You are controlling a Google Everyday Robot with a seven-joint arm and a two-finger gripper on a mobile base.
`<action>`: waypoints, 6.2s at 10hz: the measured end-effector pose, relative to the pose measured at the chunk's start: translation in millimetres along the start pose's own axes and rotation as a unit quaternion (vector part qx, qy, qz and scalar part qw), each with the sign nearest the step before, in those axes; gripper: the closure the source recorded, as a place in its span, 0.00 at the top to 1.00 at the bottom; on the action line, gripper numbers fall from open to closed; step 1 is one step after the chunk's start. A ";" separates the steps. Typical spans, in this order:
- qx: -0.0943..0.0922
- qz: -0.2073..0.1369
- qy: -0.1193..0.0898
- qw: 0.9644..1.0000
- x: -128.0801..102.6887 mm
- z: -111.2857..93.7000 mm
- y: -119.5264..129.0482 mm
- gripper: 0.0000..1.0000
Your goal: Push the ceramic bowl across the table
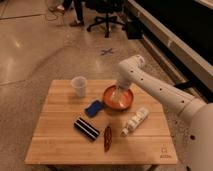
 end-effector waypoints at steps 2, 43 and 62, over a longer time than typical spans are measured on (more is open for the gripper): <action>0.000 0.000 0.000 1.000 -0.3 0.0 0.0 0.80; 0.003 -0.042 0.000 0.999 4.2 78.2 -52.2 0.80; 0.109 -0.148 0.060 0.981 55.2 46.6 -170.1 0.80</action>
